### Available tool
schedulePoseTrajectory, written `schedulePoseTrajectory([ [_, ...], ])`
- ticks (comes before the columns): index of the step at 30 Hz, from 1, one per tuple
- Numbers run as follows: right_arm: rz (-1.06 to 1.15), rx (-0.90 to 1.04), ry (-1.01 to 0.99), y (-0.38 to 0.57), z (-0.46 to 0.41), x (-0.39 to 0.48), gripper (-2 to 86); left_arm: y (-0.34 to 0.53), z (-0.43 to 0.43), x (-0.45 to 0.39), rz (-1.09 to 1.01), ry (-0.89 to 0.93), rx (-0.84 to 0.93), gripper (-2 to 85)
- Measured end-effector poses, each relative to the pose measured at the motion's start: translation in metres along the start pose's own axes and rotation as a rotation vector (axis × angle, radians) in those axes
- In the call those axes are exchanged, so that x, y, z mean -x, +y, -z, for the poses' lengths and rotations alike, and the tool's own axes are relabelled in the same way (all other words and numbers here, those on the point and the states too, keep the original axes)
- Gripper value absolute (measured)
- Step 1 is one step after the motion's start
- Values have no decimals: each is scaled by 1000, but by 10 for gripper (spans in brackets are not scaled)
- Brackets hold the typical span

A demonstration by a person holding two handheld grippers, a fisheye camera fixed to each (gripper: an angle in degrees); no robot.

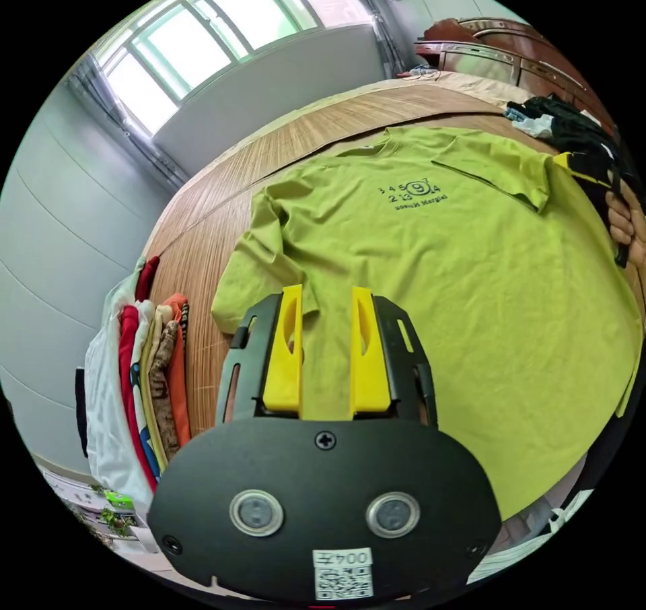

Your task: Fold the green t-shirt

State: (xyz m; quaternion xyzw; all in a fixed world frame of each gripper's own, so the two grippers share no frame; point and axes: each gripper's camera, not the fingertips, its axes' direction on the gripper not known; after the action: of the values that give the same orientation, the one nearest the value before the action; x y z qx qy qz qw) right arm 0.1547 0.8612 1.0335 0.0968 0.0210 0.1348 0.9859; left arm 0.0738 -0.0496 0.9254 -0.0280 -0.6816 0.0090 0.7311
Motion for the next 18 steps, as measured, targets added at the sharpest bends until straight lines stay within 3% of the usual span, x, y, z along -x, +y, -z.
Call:
schedulePoseTrajectory([
  [3, -24, -44, 301, -2, 4, 7, 22, 7, -18, 6, 6, -39, 70, 125],
  [5, -47, 28, 361, -3, -9, -5, 9, 2, -30, 6, 11, -20, 113, 131],
  [8, -122, 37, 383, -3, -10, -24, -3, -2, -30, 6, 14, -1, 106, 129],
  [11, -30, -57, 271, -7, 0, -11, -6, 1, -31, 4, 8, 12, 105, 123],
  [13, 8, -19, 198, -11, -11, -8, -6, 3, -31, 4, 19, 23, 106, 118],
  [16, -90, 226, 295, -13, -54, -38, -7, 5, -31, 0, 7, 21, 111, 107],
  [18, -171, 120, 168, -10, -35, -53, -7, 5, -32, -1, -1, 28, 118, 93],
])
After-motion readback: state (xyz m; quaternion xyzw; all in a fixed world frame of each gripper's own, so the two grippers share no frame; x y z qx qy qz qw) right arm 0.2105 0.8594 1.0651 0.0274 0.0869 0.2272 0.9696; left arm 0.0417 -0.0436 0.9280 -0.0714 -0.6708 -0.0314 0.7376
